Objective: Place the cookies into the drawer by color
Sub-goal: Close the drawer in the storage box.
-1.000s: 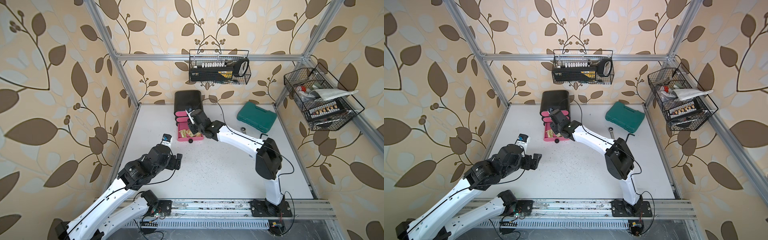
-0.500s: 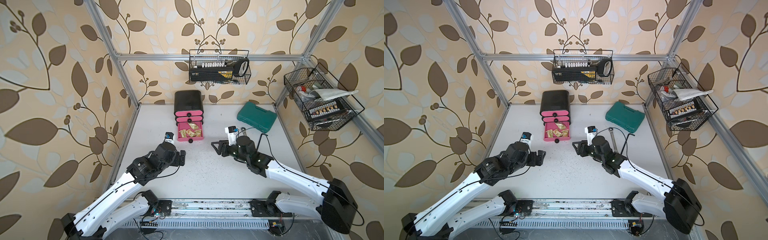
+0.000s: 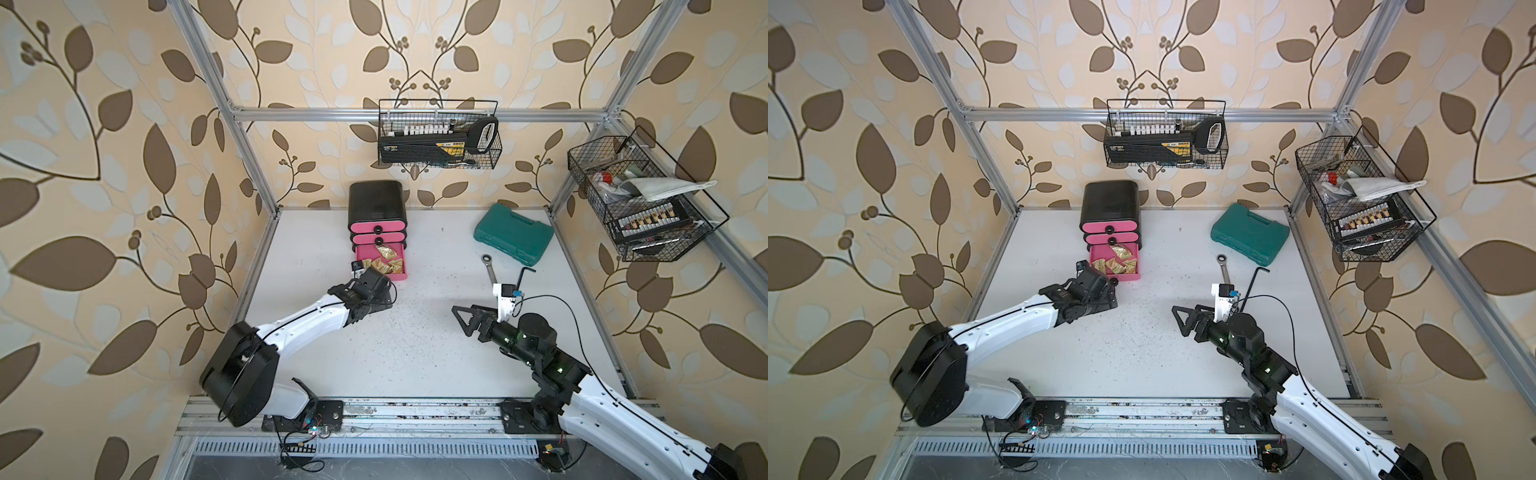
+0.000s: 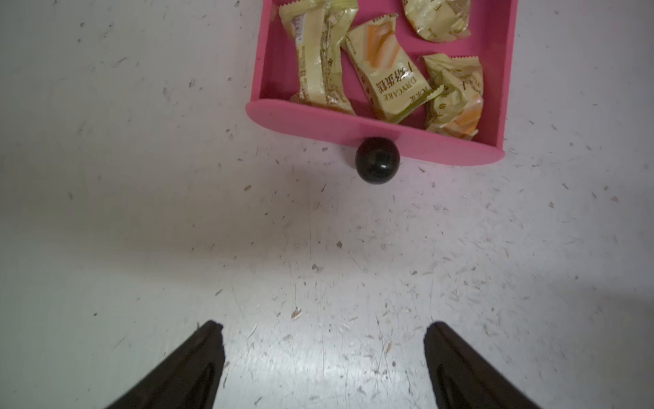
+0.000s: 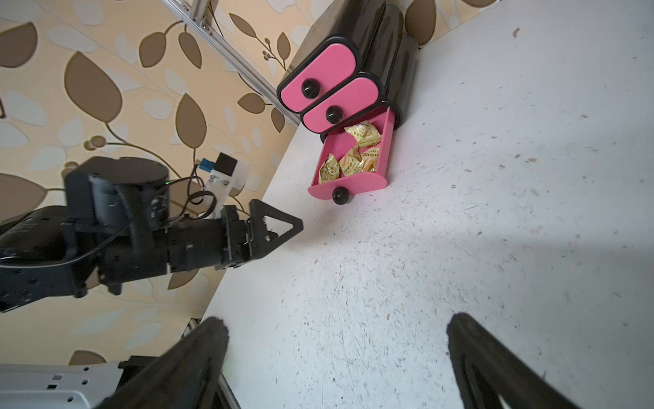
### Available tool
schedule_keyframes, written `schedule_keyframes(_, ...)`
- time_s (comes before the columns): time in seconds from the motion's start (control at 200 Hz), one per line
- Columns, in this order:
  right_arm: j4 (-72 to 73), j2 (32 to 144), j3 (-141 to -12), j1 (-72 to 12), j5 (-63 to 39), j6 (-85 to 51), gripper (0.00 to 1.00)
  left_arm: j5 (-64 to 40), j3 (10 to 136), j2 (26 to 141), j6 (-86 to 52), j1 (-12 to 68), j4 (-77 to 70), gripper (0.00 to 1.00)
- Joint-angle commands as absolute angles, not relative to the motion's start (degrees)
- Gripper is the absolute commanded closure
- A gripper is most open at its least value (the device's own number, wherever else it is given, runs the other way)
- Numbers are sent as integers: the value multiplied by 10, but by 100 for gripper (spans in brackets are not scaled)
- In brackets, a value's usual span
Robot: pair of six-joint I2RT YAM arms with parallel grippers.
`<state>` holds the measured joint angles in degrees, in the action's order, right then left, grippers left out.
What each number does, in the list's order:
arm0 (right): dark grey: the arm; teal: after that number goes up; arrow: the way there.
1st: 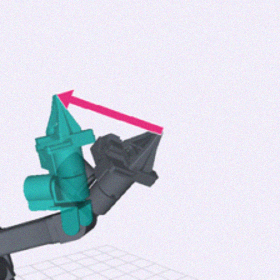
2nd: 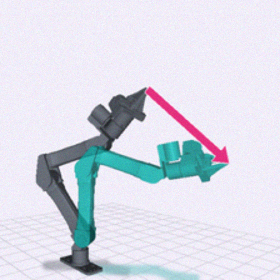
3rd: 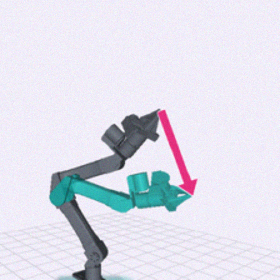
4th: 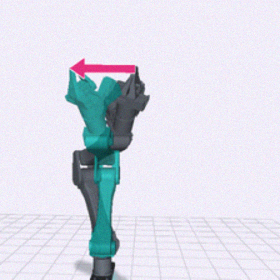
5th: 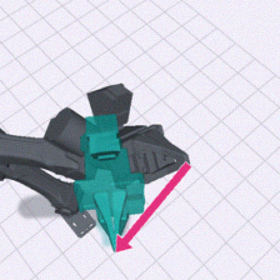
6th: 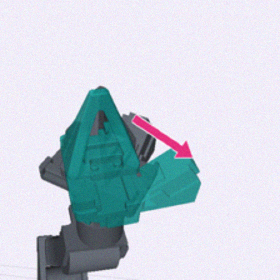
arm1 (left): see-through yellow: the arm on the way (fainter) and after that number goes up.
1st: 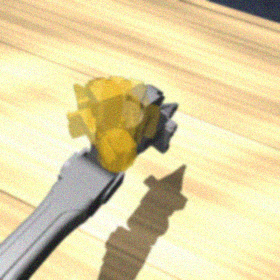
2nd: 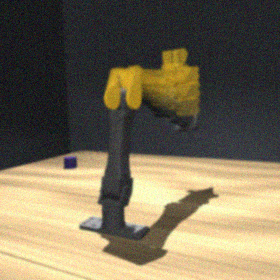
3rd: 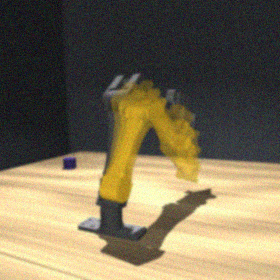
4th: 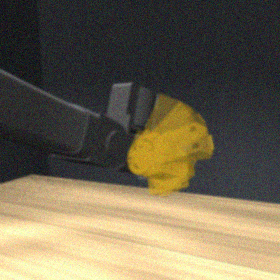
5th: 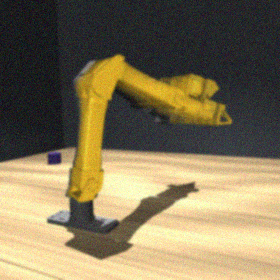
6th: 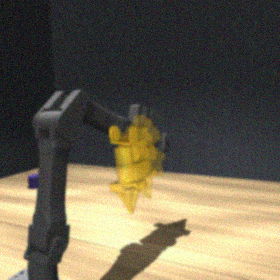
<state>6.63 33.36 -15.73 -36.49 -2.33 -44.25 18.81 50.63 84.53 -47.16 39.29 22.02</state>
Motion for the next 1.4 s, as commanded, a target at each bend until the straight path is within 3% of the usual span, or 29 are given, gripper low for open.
schedule_keyframes(0.0,11,311,-169,-362,-13,-440,1,229,549,901,-438,391,189,16)
schedule_keyframes(0.335,97,332,-135,-354,-58,-493,1,275,617,1017,-379,374,167,26)
schedule_keyframes(0.525,91,382,-166,-353,-92,-481,1,260,617,1035,-365,359,130,43)
schedule_keyframes(0.85,92,366,-153,-353,-89,-496,1,250,625,1053,-359,355,100,43)
schedule_keyframes(1.12,52,337,-157,-353,-77,-490,1,254,643,1069,-345,348,104,72)
schedule_keyframes(1.4,48,336,-163,-352,-80,-487,1,247,654,1045,-353,338,114,77)
